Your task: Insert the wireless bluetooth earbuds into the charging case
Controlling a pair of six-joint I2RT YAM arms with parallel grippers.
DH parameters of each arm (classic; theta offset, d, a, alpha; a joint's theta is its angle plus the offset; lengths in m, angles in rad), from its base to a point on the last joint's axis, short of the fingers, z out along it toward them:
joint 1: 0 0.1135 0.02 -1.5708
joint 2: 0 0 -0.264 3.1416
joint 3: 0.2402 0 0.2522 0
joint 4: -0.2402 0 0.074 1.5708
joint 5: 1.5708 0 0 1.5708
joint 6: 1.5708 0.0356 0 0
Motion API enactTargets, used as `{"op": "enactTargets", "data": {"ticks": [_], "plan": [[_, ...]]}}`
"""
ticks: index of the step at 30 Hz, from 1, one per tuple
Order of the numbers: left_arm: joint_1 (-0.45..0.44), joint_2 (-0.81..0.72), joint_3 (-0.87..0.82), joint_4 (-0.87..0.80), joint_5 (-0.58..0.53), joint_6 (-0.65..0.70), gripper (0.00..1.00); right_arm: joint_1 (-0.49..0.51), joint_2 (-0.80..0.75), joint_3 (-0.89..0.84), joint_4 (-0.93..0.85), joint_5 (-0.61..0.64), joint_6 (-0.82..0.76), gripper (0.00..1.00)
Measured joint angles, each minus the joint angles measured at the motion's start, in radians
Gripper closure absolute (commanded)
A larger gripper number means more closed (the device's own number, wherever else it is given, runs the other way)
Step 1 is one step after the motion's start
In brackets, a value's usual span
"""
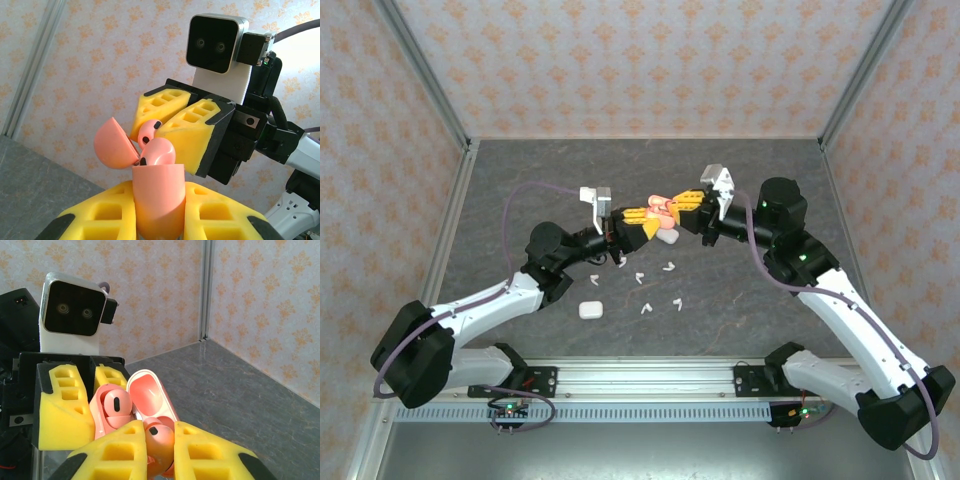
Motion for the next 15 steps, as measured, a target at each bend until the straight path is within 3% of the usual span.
{"op": "enactTargets", "data": {"ticks": [15], "plan": [[-0.006,0.005,0.0,0.0,0.004,0.001,1.0,-0.013,0.004,0.002,-0.019,-0.05,0.01,0.78]]}}
